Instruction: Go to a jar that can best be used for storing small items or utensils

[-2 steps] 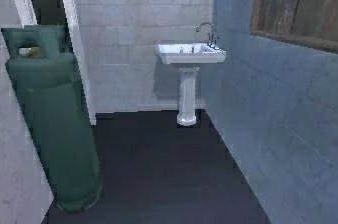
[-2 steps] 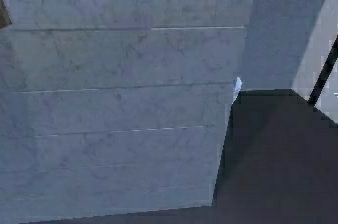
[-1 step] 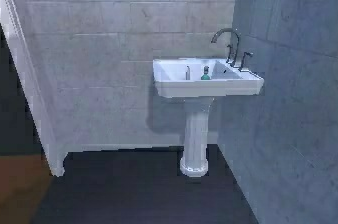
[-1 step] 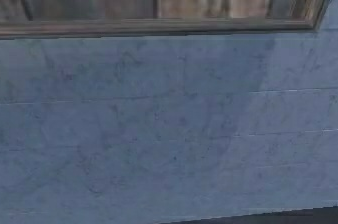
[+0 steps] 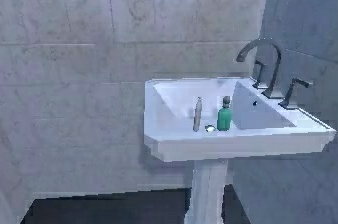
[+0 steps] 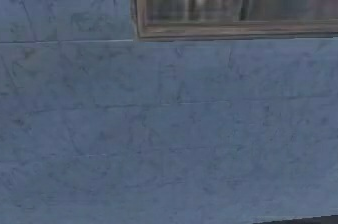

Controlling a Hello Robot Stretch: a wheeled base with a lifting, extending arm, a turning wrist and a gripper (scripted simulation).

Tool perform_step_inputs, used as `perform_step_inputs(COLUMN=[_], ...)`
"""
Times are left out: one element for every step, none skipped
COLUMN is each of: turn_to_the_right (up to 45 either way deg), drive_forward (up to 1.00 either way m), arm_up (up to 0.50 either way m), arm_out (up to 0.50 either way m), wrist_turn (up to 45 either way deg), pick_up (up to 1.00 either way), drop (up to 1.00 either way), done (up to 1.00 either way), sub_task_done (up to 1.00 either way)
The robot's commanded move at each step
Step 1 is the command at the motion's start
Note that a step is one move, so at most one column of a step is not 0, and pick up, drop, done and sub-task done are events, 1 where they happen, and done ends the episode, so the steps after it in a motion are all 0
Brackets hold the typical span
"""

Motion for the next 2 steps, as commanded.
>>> perform_step_inputs(turn_to_the_right=[-45.0, -18.0], drive_forward=[0.0, 0.0], arm_up=[0.0, 0.0], arm_out=[0.0, 0.0], wrist_turn=[0.0, 0.0], pick_up=[0.0, 0.0], drop=[0.0, 0.0], done=[0.0, 0.0], sub_task_done=[0.0, 0.0])
